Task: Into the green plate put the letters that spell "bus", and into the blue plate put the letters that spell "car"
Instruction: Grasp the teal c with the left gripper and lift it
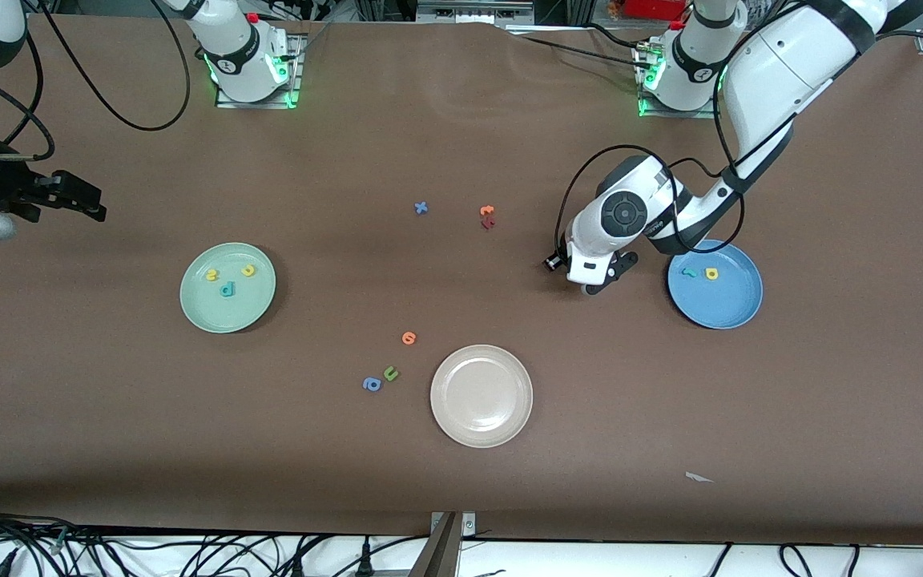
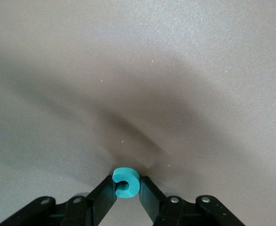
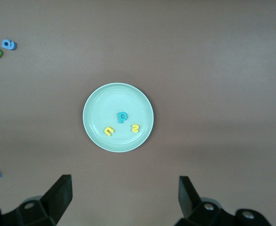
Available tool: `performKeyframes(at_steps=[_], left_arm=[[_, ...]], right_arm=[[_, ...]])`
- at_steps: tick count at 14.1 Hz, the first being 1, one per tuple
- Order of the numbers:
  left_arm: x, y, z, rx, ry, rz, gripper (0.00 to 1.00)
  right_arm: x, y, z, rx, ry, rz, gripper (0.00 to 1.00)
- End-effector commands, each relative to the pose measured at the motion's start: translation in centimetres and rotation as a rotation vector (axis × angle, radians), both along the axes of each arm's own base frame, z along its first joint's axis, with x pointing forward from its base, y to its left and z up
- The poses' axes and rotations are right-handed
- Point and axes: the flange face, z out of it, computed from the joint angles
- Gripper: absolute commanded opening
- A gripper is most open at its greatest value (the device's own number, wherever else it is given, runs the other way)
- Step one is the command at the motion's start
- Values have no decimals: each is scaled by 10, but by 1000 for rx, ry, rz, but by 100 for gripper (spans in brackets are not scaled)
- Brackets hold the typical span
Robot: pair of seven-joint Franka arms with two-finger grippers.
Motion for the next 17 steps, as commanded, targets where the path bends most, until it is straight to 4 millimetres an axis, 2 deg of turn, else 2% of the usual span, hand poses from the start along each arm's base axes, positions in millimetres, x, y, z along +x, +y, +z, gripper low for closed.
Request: performKeyframes(at_steps=[1, 7, 10, 13, 17], left_arm=[[2, 5, -11, 15, -8, 1, 13], [14, 13, 1, 16, -29, -3, 13], [22, 26, 13, 32, -35, -10, 12], [38, 60, 30, 22, -28, -38, 11], [57, 135, 64, -30, 22, -131, 10]], right_arm=[[-1, 0, 5, 8, 0, 12, 100], [-2, 0, 6, 8, 6, 14, 100], [-3, 0, 5, 10, 9, 13, 100], [-4, -1, 4, 10, 21, 12, 100], [-4, -1, 5, 10, 20, 12, 100]])
